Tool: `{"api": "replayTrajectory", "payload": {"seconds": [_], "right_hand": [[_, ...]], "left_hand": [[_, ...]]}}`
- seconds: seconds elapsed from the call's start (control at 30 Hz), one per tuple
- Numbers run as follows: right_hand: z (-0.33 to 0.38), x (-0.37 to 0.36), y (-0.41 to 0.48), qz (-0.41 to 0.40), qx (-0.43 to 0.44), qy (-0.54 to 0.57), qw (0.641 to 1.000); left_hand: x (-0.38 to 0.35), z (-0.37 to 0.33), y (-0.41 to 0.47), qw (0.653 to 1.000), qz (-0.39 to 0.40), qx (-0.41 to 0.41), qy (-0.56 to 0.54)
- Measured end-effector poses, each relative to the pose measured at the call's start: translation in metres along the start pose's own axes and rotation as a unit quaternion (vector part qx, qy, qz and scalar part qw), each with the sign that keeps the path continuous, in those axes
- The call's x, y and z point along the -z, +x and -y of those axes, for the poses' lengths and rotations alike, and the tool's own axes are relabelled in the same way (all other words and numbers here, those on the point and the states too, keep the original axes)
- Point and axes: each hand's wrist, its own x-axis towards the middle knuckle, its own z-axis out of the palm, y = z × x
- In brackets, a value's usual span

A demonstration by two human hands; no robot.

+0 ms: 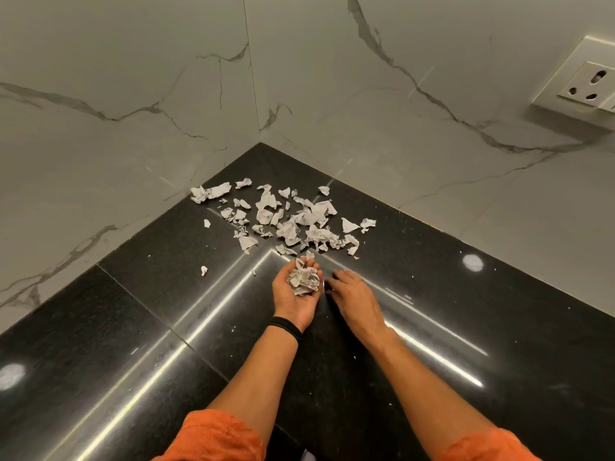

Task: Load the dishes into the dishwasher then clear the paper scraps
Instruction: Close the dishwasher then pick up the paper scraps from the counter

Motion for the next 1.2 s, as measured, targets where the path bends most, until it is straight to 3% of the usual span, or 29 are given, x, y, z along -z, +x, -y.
{"api": "replayTrajectory", "payload": {"seconds": [0.2,0.33,0.43,0.63,0.77,0.83,0.93,1.03,1.2], "right_hand": [[-0.007,0.003,-0.024,-0.046,0.025,-0.042,0.998],[0.002,0.026,-0.021,-0.148,-0.085,0.164,0.971],[0.028,0.041,-0.016,-0.170,-0.042,0.279,0.944],[0.065,0.034,-0.010,-0.165,0.024,0.270,0.948],[0.063,0.032,0.014,-0.205,-0.027,0.330,0.921],[0.054,0.029,0.033,-0.194,-0.070,0.311,0.928],[0.042,0.015,0.063,-0.097,-0.087,0.196,0.972],[0.044,-0.001,0.082,-0.020,-0.051,0.081,0.995],[0.053,-0.023,0.082,-0.003,0.026,-0.028,0.999]], "left_hand": [[0.003,0.001,-0.003,1.000,-0.018,-0.012,-0.001],[0.001,0.007,-0.004,1.000,-0.020,-0.020,0.005],[0.001,0.013,-0.002,1.000,-0.007,-0.021,0.001],[-0.003,0.014,-0.008,0.999,-0.001,0.016,-0.030],[0.000,0.002,0.002,0.996,0.002,0.003,-0.088],[0.003,-0.008,0.004,0.993,0.009,-0.015,-0.117],[0.009,-0.027,0.005,0.991,0.002,-0.034,-0.133],[0.019,-0.045,0.006,0.991,-0.011,-0.057,-0.124],[0.028,-0.058,0.008,0.992,-0.019,-0.083,-0.089]]}}
